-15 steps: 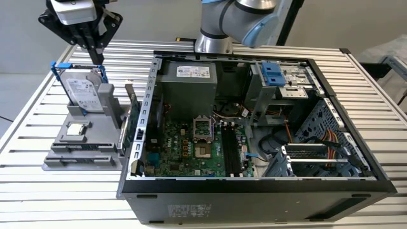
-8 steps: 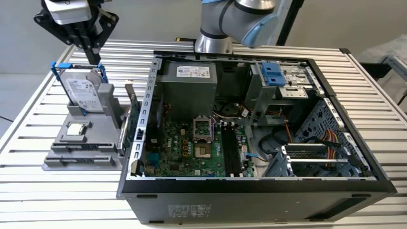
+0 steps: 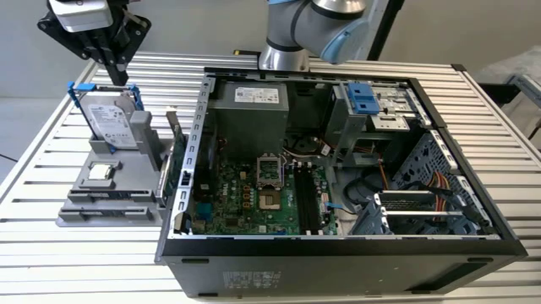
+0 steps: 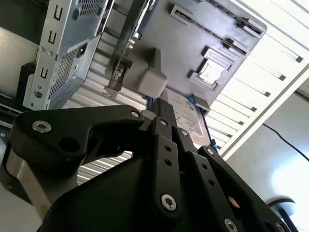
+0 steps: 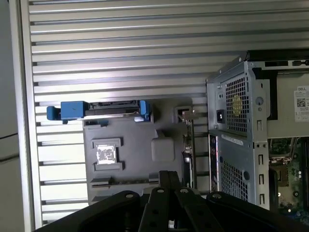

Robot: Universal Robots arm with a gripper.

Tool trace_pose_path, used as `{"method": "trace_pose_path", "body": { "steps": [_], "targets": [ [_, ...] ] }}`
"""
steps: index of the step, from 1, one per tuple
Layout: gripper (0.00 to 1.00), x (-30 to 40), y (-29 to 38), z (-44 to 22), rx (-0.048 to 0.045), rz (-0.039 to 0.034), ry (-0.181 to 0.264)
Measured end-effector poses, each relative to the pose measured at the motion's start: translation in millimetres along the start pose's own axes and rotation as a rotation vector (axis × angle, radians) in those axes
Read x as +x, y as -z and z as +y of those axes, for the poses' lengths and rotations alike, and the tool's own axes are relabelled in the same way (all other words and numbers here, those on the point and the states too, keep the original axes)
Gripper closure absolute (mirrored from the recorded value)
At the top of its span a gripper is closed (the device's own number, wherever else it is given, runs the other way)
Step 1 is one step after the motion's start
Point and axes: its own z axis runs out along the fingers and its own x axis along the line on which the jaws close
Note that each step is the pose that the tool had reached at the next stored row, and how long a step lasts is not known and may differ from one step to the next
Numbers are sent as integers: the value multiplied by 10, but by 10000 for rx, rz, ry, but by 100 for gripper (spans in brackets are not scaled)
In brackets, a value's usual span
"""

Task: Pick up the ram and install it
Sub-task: 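Reach for the ram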

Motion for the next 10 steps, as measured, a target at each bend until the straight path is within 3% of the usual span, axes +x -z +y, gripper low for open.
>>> {"method": "trace_pose_path", "body": {
  "steps": [10],
  "targets": [
    [100,89,2,-6,0,0,0]
  ]
}}
